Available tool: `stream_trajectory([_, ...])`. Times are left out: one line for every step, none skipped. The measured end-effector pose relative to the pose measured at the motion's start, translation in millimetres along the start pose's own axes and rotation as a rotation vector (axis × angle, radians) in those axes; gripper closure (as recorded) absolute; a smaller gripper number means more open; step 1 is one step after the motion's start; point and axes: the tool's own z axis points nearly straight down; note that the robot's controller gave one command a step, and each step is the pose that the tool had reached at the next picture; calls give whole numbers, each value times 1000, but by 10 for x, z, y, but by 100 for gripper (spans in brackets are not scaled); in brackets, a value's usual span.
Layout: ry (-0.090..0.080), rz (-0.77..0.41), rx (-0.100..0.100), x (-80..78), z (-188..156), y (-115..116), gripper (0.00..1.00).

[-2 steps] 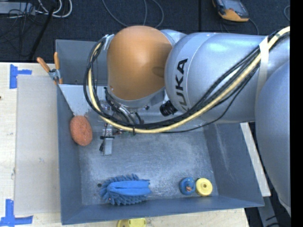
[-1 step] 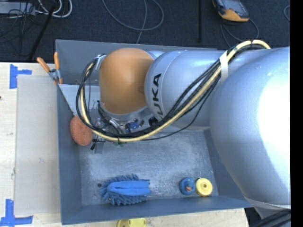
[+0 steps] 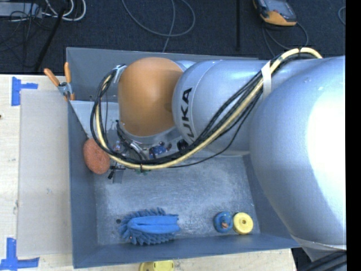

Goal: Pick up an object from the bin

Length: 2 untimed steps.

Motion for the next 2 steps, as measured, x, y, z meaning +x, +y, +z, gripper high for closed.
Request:
stream_trajectory([-2,8,-1,-91,-952,-154,100])
stream_trajectory([-2,10,-1,-92,-952,-156,0])
